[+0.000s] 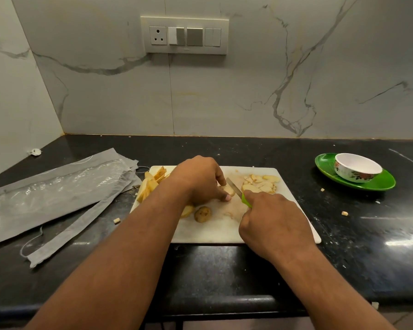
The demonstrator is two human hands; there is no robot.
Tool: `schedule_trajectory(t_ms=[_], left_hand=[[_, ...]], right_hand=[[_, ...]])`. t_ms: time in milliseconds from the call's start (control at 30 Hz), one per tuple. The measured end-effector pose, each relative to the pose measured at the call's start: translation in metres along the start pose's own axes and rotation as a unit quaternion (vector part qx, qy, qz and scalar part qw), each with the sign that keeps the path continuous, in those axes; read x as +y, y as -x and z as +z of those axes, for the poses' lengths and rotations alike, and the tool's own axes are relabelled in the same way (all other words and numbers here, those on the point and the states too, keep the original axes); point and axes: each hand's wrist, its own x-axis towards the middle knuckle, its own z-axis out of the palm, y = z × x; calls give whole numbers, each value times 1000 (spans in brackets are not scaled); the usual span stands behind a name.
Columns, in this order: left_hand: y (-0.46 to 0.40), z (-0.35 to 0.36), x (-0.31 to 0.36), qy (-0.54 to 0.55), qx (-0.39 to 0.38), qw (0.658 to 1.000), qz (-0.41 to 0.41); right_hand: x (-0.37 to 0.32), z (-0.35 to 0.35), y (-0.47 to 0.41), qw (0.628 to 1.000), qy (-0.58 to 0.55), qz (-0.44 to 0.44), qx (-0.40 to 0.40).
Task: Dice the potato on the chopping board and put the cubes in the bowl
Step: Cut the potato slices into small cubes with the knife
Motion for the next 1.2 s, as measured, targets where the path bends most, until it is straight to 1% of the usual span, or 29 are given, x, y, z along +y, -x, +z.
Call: schedule_trajectory(t_ms=[233, 433, 600, 800, 933, 1100, 1200], left_hand=[[-4, 1, 0, 41, -4, 999, -27], [-8, 3, -2, 47, -3, 998, -33], [-7, 4, 0, 51, -3, 998, -39], [-7, 5, 0, 47, 3, 998, -41], [-9, 5, 0, 46, -1, 998, -44], [-8, 3, -2, 59, 1, 997, -44], [-6, 1, -1, 61, 5, 997, -52]], right_hand=[[-3, -4, 8, 999, 14, -19, -26], [10, -15, 51, 998, 50, -37, -8], [2, -21, 40, 999, 39, -16, 20], [-13, -3, 19, 999, 16, -23, -22], [-7, -3, 38, 998, 33, -28, -36], [-4, -15, 62, 996, 41, -7, -80], [-4, -24, 62, 997, 51, -14, -49]])
